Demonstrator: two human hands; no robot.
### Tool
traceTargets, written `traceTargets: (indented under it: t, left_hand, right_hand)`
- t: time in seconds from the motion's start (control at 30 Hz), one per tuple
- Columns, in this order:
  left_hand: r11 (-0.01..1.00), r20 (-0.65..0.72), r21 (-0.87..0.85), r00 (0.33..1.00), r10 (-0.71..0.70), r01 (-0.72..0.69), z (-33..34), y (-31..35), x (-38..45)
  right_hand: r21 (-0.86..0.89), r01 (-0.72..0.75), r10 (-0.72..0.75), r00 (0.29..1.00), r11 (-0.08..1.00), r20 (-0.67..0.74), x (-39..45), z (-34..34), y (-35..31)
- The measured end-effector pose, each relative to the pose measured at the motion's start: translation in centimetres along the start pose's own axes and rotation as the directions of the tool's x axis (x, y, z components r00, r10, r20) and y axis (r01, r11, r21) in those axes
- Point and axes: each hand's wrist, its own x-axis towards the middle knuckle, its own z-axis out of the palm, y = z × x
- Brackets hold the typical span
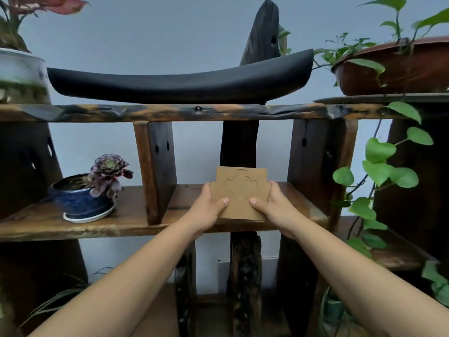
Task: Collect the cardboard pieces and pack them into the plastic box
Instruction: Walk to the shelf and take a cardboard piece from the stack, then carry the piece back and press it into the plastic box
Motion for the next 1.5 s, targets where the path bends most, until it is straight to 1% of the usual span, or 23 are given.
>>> traceTargets:
  t: [0.1,0.2,0.3,0.4,0.47,0.57,0.7,0.8,0.87,1.0,1.13,1.27,1.4,1.5]
  left_hand:
    - [0.993,0.026,-0.113,0.999,-0.041,0.044,0.3,0.8,-3.4]
    - [0.984,0.051,-0.173,0.998,-0.043,0.051,0.4,1.3,-6.4]
    - [0.969,0.059,-0.226,0.994,-0.088,0.099,0.5,0.7,-9.2]
    - [0.961,0.028,-0.24,0.99,-0.137,0.14,0.4,-0.6,-11.3]
    - [0.959,0.011,-0.237,0.987,-0.16,0.158,0.3,-1.5,-12.4]
    - [0.973,-0.032,-0.18,0.988,-0.154,0.146,-0.2,-2.5,-14.0]
    - [0.988,-0.122,-0.098,0.984,-0.128,0.116,-1.1,-3.3,-16.2]
    - [0.984,-0.181,-0.096,0.969,-0.167,0.151,-2.2,-4.2,-18.4]
    - [0.979,-0.217,-0.06,0.955,-0.204,0.195,-3.3,-5.0,-20.0]
    - [0.964,-0.297,-0.038,0.919,-0.261,0.262,-5.6,-6.1,-23.2]
    - [0.942,-0.412,0.011,0.86,-0.301,0.335,-9.0,-7.1,-28.4]
    - [0.926,-0.516,-0.015,0.79,-0.33,0.377,-12.6,-7.5,-34.0]
    - [0.909,-0.592,-0.091,0.712,-0.378,0.406,-16.1,-7.3,-40.2]
    - [0.892,-0.664,-0.101,0.637,-0.391,0.442,-18.5,-6.9,-45.7]
  right_hand:
    - [0.048,-0.014,0.013,1.0,0.999,0.022,-3.2,0.3,-0.6]
    - [0.141,-0.02,0.011,0.998,0.99,0.065,-6.1,0.0,-0.8]
    - [0.13,-0.001,-0.008,0.997,0.992,0.072,-8.8,0.3,-0.5]
    - [0.104,-0.012,0.008,0.999,0.994,0.042,-10.5,1.4,0.2]
    - [0.124,-0.049,0.044,0.998,0.991,0.05,-11.5,2.2,0.7]
    - [0.119,-0.092,0.082,0.993,0.989,0.08,-12.6,3.3,1.5]
    - [0.05,-0.063,0.057,0.992,0.997,0.11,-13.3,5.0,2.2]
    - [0.047,-0.048,0.039,0.986,0.998,0.165,-13.7,7.2,2.5]
    - [0.017,-0.052,0.048,0.979,0.998,0.198,-14.0,8.9,2.6]
    - [0.012,-0.047,0.042,0.961,0.999,0.274,-14.6,12.4,2.5]
    - [0.009,-0.065,0.056,0.916,0.998,0.398,-16.4,17.7,1.9]
    - [0.038,-0.069,0.04,0.864,0.997,0.501,-18.9,23.3,0.2]
    - [0.053,-0.025,-0.011,0.807,0.998,0.59,-22.1,28.6,-2.4]
    - [0.081,0.012,-0.062,0.757,0.997,0.651,-25.4,32.8,-4.5]
